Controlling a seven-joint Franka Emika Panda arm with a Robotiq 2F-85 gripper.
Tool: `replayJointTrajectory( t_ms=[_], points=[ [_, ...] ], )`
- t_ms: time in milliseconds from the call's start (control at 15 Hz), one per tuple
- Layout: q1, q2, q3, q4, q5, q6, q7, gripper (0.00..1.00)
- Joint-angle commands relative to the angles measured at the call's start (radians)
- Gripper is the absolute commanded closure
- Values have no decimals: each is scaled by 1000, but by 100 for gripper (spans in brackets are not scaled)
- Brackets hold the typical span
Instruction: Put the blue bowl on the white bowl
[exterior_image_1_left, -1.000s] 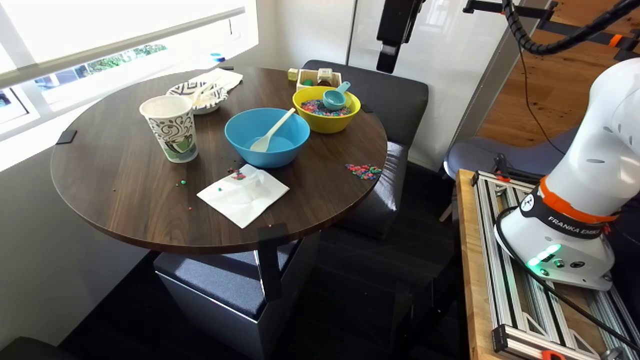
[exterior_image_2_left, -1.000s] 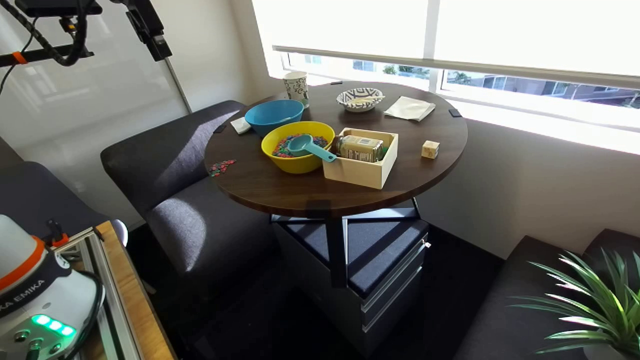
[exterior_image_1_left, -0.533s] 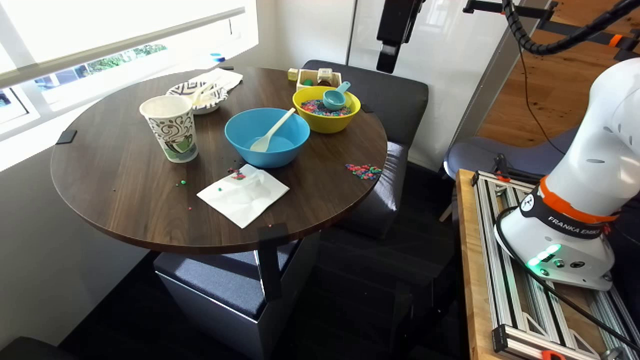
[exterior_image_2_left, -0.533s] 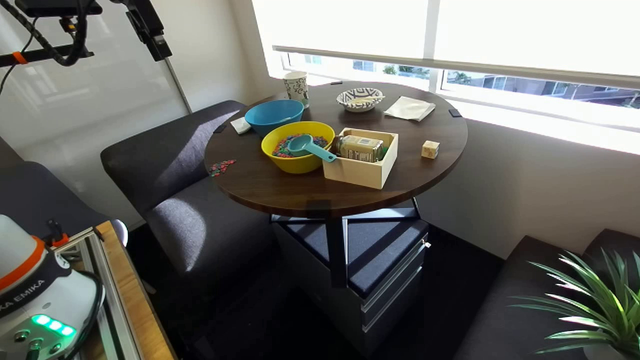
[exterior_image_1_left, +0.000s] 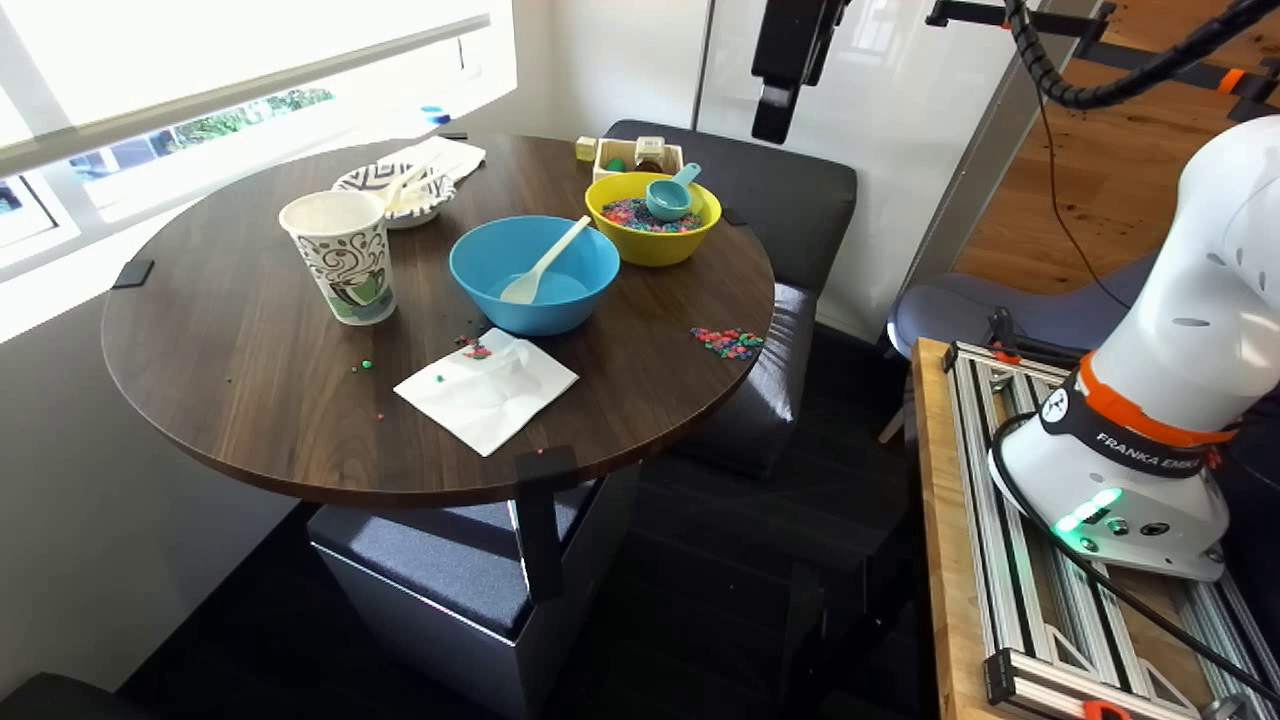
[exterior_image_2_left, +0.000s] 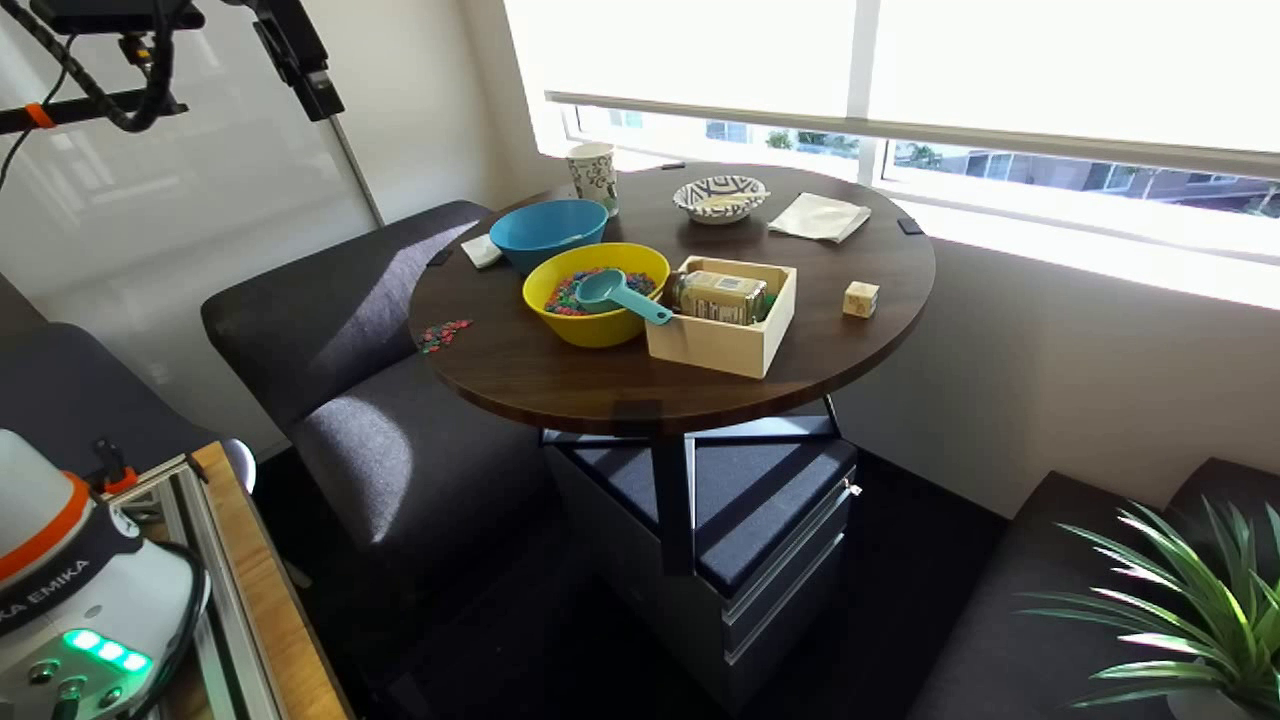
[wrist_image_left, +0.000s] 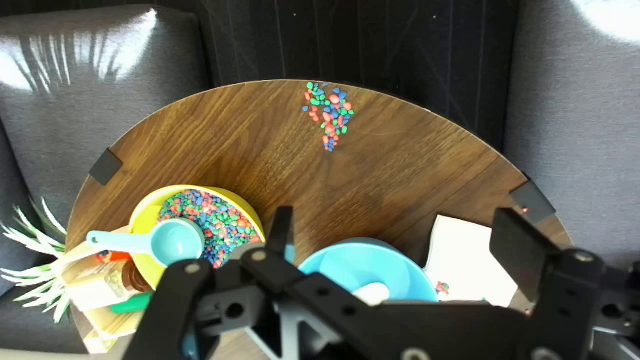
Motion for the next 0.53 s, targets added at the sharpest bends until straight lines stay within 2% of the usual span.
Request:
replayJointTrajectory(
  t_ms=[0,200,467],
  points=[
    [-2,11,-63,-10,35,8,45,0],
    [-17,18,-138,-36,109,33,44,0],
    [-60,75,-199,-53,188,58,102,0]
  ],
)
